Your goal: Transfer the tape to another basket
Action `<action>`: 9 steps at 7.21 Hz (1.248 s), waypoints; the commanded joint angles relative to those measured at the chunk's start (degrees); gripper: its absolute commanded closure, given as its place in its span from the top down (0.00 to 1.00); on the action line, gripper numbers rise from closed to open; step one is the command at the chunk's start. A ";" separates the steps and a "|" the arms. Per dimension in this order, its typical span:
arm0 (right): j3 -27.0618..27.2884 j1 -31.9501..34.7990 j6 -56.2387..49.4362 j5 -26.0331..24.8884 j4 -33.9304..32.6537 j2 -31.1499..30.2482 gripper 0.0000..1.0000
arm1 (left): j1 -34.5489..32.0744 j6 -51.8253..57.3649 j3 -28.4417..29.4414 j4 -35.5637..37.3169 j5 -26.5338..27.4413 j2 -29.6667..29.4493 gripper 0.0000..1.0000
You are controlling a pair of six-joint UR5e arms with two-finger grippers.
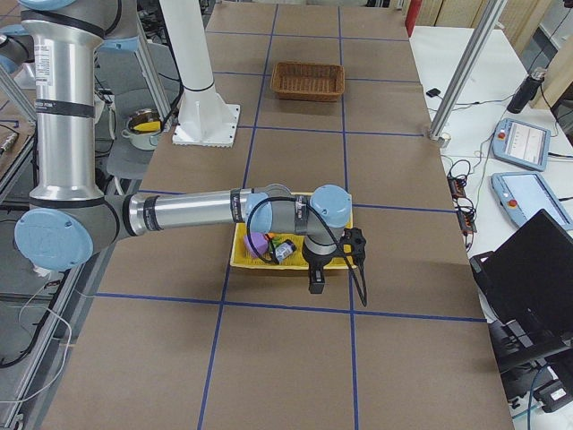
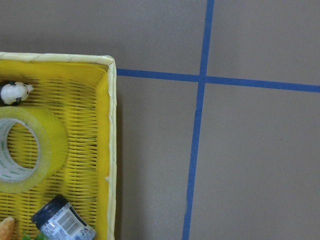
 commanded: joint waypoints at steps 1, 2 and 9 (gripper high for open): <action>-0.13 0.01 0.05 -0.02 -0.11 -0.07 1.00 | 0.06 0.00 0.00 -0.04 0.08 0.00 0.98; -0.13 0.01 -0.04 -0.19 -0.11 -0.07 1.00 | 0.06 0.00 0.09 -0.04 0.08 0.00 0.98; 5.12 -0.69 0.31 -1.41 0.42 5.61 1.00 | 0.59 0.17 -2.89 -0.65 -3.34 -0.53 0.98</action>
